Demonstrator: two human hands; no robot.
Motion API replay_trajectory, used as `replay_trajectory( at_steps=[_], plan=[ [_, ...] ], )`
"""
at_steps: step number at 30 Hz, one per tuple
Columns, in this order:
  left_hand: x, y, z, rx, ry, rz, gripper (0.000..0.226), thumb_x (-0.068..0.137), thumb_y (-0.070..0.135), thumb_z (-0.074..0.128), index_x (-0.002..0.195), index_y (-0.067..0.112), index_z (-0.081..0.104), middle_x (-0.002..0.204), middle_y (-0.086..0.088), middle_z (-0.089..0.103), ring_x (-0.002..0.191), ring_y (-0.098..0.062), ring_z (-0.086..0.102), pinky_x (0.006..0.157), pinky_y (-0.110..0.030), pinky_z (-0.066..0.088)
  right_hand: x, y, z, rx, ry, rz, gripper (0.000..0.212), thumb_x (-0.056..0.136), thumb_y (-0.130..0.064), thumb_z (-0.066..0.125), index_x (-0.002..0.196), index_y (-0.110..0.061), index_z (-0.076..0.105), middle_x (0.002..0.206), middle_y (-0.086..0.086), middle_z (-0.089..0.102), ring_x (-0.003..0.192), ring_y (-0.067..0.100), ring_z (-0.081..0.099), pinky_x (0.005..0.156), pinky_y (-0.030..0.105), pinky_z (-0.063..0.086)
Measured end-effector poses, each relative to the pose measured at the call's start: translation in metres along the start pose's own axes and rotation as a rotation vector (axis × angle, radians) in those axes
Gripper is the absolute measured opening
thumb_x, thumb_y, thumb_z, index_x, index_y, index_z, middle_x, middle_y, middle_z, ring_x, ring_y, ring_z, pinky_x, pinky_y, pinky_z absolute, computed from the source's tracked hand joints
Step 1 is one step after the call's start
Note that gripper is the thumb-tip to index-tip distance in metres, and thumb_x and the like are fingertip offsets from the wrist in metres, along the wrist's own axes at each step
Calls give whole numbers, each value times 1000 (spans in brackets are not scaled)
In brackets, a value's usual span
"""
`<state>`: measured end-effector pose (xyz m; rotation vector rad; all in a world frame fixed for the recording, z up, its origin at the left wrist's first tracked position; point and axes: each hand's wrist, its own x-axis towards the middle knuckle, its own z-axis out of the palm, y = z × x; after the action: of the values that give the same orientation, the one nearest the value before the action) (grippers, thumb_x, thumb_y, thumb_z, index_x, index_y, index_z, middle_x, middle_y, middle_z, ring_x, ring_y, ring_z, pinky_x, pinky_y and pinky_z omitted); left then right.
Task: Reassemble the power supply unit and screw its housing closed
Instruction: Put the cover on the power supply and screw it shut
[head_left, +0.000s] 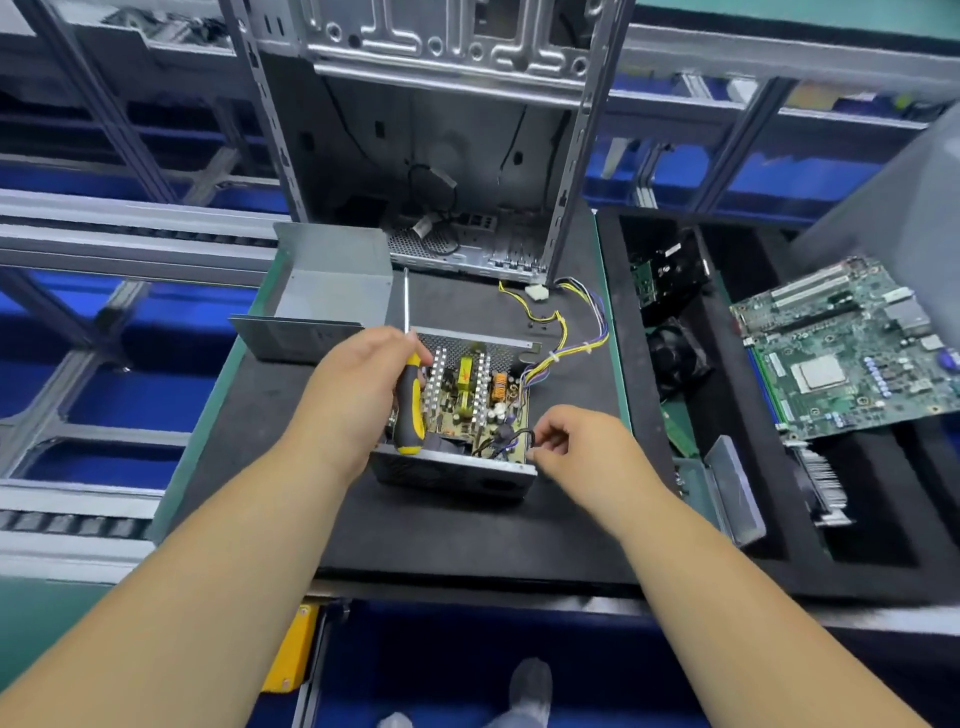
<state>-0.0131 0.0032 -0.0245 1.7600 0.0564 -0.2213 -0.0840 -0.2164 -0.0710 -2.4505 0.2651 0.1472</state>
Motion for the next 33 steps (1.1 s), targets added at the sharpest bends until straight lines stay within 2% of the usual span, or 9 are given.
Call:
replay_trajectory(
  at_steps=[6, 9, 12, 15, 17, 22, 27, 31, 33],
  plan=[
    [4, -12, -4, 12, -41, 28, 35, 77, 51, 49, 84, 23, 70, 73, -3, 60, 63, -19, 53, 64, -39, 46, -3, 1, 19, 211, 17, 140, 20, 79, -17, 79, 67, -24, 65, 65, -2, 65, 55, 4, 49, 60, 22, 44],
    [7, -14, -1, 24, -37, 43, 33, 81, 49, 49, 86, 23, 70, 72, -3, 60, 57, -13, 54, 60, -31, 45, -1, 4, 25, 355, 22, 199, 14, 78, -15, 81, 70, -18, 71, 70, 5, 69, 55, 7, 49, 53, 15, 38],
    [8, -18, 3, 26, -36, 36, 29, 85, 46, 49, 86, 25, 69, 71, -2, 57, 49, -13, 52, 48, -25, 42, 0, 9, 28, 447, 24, 251, 10, 76, -14, 83, 73, -14, 74, 64, -3, 65, 51, 3, 49, 49, 10, 37],
    [8, -22, 8, 44, -7, 17, 29, 83, 46, 48, 85, 26, 68, 67, 2, 55, 52, -15, 49, 49, -29, 41, 2, 11, 31, 500, 15, 273, 10, 76, -12, 84, 73, -12, 74, 62, -8, 64, 48, -1, 49, 48, 8, 36],
    [8, -24, 11, 66, 15, 18, 27, 83, 45, 48, 83, 27, 68, 63, 4, 50, 51, -15, 46, 46, -25, 41, 3, 12, 32, 514, 11, 271, 10, 76, -12, 84, 73, -13, 75, 63, -7, 66, 50, 0, 51, 51, 8, 38],
    [8, -25, 15, 63, 24, 16, 23, 86, 37, 48, 78, 25, 66, 61, -5, 41, 40, -13, 40, 37, -23, 35, 4, 13, 32, 527, 4, 244, 16, 76, -13, 83, 65, -20, 74, 64, -10, 69, 52, -2, 53, 52, 7, 38],
    [9, -26, 17, 119, 68, 19, 32, 76, 50, 46, 80, 25, 66, 55, 2, 39, 50, -19, 42, 49, -30, 37, 3, 14, 35, 551, 15, 246, 26, 75, -13, 84, 58, -28, 72, 63, -12, 68, 52, -3, 53, 52, 7, 38],
    [10, -30, 19, 154, 101, 50, 30, 80, 49, 48, 78, 25, 65, 52, 6, 37, 49, -11, 38, 51, -27, 34, 3, 14, 36, 563, 31, 257, 20, 75, -12, 84, 62, -23, 73, 59, -14, 65, 51, -3, 52, 51, 7, 38],
    [10, -32, 19, 187, 121, 81, 29, 84, 47, 50, 78, 22, 64, 54, 0, 38, 49, -8, 37, 52, -27, 34, 2, 14, 37, 567, 45, 259, 19, 75, -11, 83, 64, -22, 74, 58, -14, 64, 50, -2, 52, 51, 8, 38]
  ],
)
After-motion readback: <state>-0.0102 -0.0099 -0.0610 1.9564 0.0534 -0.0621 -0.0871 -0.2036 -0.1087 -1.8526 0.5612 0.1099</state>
